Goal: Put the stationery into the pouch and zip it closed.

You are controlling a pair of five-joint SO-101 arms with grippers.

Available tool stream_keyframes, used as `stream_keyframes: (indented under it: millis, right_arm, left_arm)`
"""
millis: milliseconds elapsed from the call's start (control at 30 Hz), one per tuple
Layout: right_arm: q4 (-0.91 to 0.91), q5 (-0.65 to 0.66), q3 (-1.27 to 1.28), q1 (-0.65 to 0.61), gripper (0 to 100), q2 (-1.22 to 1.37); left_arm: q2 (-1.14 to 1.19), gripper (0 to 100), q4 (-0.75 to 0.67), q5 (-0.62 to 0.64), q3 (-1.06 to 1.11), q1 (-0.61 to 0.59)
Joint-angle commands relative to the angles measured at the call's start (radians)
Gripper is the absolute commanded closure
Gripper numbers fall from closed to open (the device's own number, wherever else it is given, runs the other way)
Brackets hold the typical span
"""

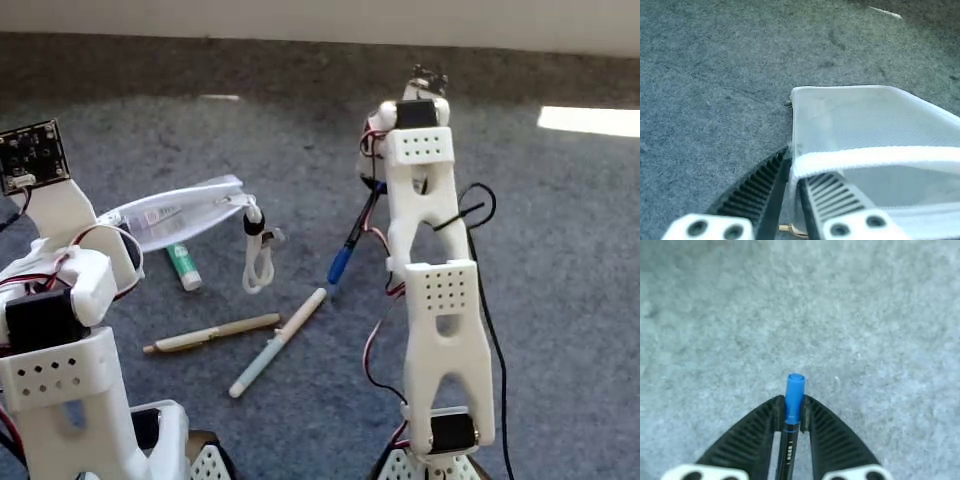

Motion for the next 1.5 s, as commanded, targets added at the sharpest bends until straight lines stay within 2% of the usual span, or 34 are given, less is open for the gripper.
stream_keyframes:
  millis: [0, 333, 533, 633, 833, 1133, 1467]
  right_arm:
    - [0.016, 0.043, -0.05, -0.024, 99.3, -0.064]
    - [0.019, 0.044, -0.035, -0.036, 99.3, -0.122]
    - [0.015, 0.051, 0.228, -0.044, 99.3, -0.314]
    - [0.015, 0.123, 0.341, -0.074, 99.3, -0.406]
    - [0.013, 0.124, 0.478, -0.128, 99.3, -0.53]
    - [0.013, 0.123, 0.581, -0.13, 99.3, -0.665]
    - [0.015, 0.123, 0.588, -0.131, 99.3, -0.687]
  left_arm:
    - [0.018, 99, -0.011, -0.009, 0.004, -0.01]
    - [0.018, 99, -0.014, -0.009, 0.004, -0.01]
    - [0.018, 99, -0.014, -0.009, 0.004, -0.01]
    - [0.018, 99, -0.015, -0.009, 0.004, -0.01]
    - [0.018, 99, -0.015, -0.009, 0.004, -0.01]
    - [0.018, 99, -0.015, -0.009, 0.004, -0.01]
    - [0.018, 99, -0.015, -0.009, 0.004, -0.01]
